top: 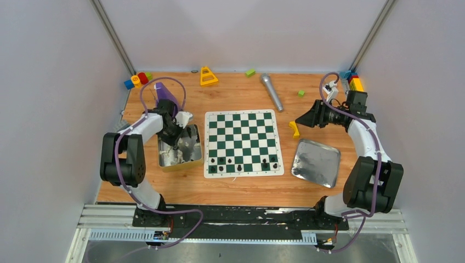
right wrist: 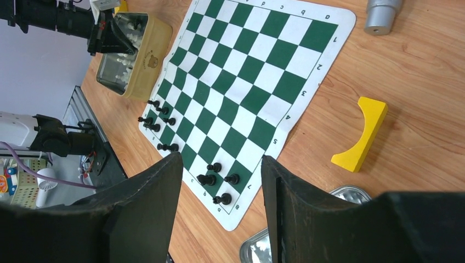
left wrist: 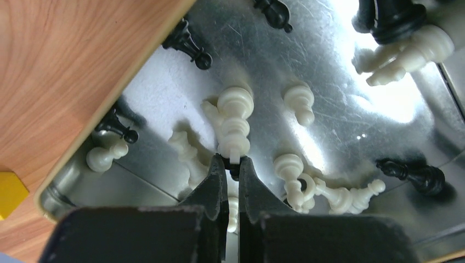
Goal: Set up the chess pieces on the board
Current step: Pick up the chess piece from the storage box.
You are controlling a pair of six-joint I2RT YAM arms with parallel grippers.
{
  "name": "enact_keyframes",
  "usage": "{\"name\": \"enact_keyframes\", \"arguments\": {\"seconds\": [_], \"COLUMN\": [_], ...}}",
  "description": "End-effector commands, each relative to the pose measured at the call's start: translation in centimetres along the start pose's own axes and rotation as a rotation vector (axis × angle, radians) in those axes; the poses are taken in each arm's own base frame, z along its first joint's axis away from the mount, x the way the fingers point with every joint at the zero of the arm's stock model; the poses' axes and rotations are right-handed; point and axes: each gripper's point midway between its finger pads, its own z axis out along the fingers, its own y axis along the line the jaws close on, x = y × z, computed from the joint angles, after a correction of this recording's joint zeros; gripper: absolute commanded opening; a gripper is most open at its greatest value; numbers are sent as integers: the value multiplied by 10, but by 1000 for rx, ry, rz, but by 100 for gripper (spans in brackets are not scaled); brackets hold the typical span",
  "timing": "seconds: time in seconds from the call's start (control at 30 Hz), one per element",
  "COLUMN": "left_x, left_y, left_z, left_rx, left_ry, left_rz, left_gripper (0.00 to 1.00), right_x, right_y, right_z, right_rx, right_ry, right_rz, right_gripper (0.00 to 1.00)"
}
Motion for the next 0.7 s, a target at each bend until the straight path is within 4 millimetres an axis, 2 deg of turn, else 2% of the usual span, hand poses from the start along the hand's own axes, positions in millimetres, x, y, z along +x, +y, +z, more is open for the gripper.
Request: {"name": "enact_keyframes", "arguments": {"seconds": [0.0, 0.3, 0.33, 0.43, 0.57, 0.63, 0.67], "left_x": [-12, -23, -23, -26, -45, -59, -64], "left_y": [2, -17, -18, -22, -42, -57, -72], "left_z": [-25, -50, -51, -57, -77, -90, -96], "left_rx": [-24, 32, 38, 57, 157, 245, 326], "left_ry": [-93, -213, -216, -231, -331, -390, -415], "left_rz": [57, 111, 111, 114, 122, 114, 114], "left_gripper": [0, 0, 0, 0, 0, 0, 0], "right_x": [-18, -25, -22, -18, -15, -15, -14], "right_y": [19, 67, 78, 92, 109, 119, 121], "right_z": [4, 49, 60, 77, 96, 103, 106], "right_rx": [-67, -208, -238, -285, -368, -424, -444], "right_ry": [-6, 85, 110, 148, 190, 209, 217], "right_rz": [-87, -190, -203, -216, -203, -184, -175], "right_gripper": [55, 56, 56, 56, 56, 56, 56]}}
